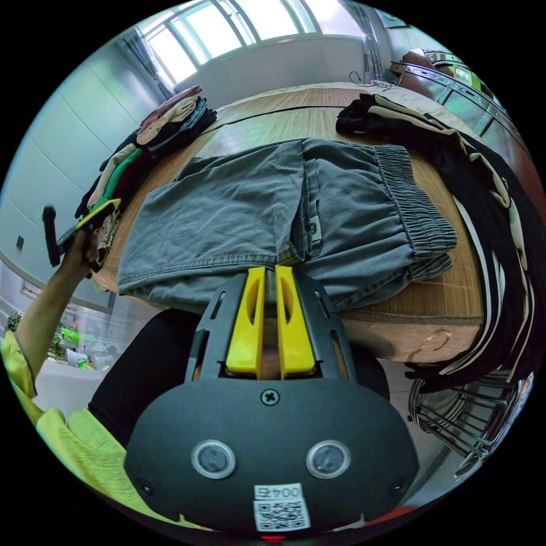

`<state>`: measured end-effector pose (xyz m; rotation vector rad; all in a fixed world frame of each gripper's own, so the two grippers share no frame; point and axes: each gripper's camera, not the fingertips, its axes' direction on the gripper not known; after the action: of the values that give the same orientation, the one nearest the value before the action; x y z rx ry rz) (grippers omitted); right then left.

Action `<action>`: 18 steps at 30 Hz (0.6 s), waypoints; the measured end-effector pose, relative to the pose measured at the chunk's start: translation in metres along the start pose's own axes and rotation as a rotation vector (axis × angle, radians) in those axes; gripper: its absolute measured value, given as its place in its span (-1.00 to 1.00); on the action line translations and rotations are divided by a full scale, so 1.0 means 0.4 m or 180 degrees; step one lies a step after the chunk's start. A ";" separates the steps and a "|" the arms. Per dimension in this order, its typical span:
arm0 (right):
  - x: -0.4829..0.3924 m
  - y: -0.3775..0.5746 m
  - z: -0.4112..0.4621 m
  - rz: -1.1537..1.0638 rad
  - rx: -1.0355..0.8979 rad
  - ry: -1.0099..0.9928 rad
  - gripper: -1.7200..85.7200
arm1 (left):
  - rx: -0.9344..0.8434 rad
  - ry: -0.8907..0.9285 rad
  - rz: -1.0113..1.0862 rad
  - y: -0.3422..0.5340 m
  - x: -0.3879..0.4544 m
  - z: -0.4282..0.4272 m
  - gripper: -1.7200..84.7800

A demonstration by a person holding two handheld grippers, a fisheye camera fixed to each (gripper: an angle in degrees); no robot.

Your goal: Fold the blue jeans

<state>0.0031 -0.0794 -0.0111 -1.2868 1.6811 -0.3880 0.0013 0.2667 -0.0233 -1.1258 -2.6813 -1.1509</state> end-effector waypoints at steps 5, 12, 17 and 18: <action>0.003 -0.001 -0.006 0.0003 -0.0019 -0.0047 -0.88 | -0.0814 -0.0221 0.0349 -0.138 0.082 0.245 -0.96; -0.024 0.009 -0.019 -0.0002 -0.0017 -0.0034 -0.87 | -0.0917 -0.0095 -0.0177 -0.123 0.002 0.277 -0.95; -0.061 0.018 -0.108 0.0063 0.0482 0.0260 -0.95 | -0.0346 -0.0106 -0.0402 -0.129 -0.042 0.145 -0.96; -0.083 0.009 -0.132 -0.0017 0.0627 0.0251 -0.95 | -0.0238 -0.0052 -0.0421 -0.131 -0.042 0.125 -0.96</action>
<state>-0.0424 -0.0640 0.0288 -1.1438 1.6597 -0.5992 -0.0063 0.2633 -0.0972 -0.9834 -2.7846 -1.2763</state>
